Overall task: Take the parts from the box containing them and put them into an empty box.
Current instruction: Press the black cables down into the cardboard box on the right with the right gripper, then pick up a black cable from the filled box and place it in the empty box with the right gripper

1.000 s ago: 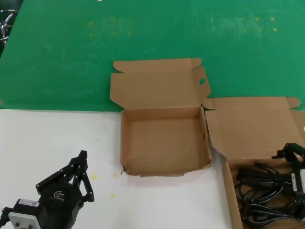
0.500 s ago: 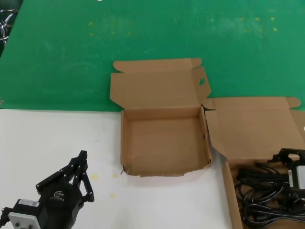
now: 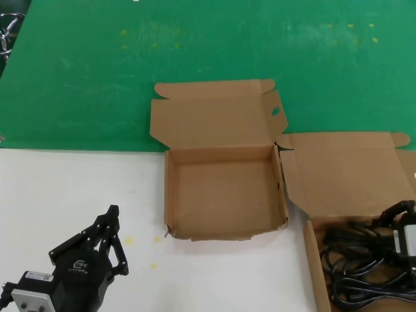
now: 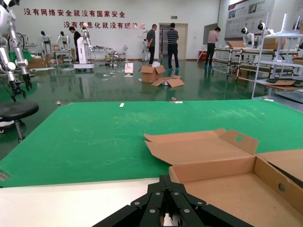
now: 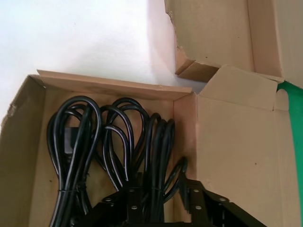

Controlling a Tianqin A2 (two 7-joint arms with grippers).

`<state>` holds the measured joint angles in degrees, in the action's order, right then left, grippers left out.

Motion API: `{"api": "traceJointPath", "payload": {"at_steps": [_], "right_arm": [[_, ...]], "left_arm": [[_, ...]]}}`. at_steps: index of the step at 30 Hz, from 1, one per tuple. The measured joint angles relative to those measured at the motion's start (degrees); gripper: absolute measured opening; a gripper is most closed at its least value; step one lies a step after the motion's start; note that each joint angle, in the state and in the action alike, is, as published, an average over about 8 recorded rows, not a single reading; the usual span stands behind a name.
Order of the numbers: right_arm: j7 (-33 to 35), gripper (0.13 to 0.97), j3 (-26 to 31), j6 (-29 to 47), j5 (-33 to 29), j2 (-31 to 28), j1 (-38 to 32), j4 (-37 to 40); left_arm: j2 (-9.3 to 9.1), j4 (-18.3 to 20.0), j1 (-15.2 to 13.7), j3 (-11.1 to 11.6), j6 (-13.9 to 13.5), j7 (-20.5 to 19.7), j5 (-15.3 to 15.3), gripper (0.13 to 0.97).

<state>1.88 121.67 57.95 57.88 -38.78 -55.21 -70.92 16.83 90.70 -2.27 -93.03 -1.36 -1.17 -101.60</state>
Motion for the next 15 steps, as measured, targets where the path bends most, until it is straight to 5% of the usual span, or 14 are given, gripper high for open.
{"api": "traceJointPath", "payload": {"at_steps": [7, 15], "right_arm": [[1.6, 0.273, -0.4, -1.3, -0.6, 0.5, 0.0, 0.9], [2.1, 0.228, -0.8, -1.7, -0.9, 0.8, 0.4, 1.1]], "left_arm": [[0.0, 0.0, 0.0, 0.0, 0.0, 0.0, 0.0, 0.133], [0.0, 0.0, 0.0, 0.0, 0.0, 0.0, 0.0, 0.133]]}}
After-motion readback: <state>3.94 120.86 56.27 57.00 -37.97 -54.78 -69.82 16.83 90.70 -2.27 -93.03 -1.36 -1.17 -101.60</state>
